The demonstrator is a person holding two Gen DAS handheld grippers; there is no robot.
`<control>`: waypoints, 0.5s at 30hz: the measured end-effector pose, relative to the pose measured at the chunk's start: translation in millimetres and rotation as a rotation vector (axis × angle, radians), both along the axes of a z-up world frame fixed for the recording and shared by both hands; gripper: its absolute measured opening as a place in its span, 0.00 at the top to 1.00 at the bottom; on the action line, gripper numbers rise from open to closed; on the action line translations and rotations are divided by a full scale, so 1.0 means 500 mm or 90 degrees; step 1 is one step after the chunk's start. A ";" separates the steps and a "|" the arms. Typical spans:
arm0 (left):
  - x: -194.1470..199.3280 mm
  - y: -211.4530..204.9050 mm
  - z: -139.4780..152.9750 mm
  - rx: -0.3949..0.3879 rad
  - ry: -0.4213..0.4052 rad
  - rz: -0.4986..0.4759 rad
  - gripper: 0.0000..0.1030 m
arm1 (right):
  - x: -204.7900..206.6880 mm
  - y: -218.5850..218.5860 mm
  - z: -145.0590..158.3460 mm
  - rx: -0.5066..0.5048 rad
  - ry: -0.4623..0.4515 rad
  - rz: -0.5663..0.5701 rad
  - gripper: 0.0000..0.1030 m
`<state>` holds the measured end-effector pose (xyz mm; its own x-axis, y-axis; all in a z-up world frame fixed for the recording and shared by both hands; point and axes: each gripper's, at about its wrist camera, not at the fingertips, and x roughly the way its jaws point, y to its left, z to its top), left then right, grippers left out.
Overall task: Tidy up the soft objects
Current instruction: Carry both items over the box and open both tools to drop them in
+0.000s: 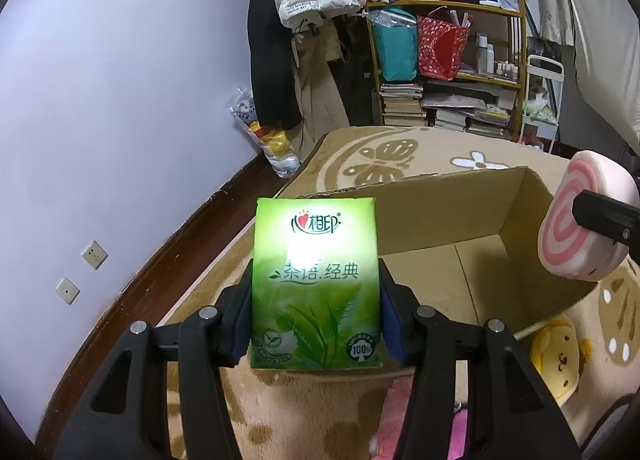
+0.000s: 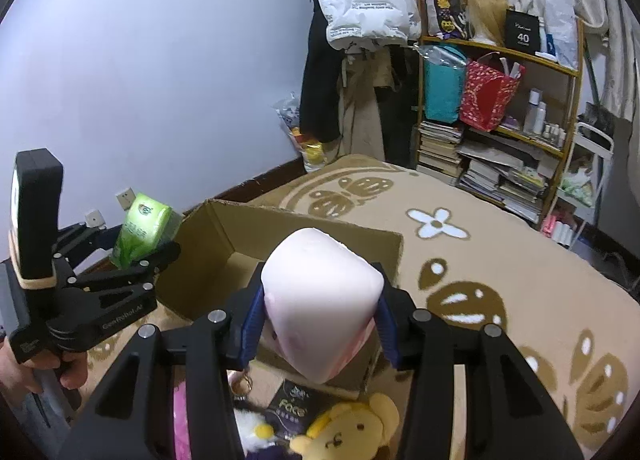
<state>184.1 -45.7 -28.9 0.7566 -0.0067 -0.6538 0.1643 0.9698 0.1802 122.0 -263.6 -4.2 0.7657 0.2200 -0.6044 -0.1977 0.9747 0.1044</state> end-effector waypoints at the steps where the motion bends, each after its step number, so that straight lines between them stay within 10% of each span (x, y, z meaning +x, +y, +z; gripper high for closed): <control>1: 0.007 0.000 -0.002 -0.004 0.004 0.000 0.50 | 0.005 0.000 -0.003 0.002 -0.002 0.005 0.50; 15: 0.034 -0.018 -0.047 -0.009 0.049 -0.011 0.49 | 0.034 -0.002 -0.071 0.021 0.040 0.027 0.45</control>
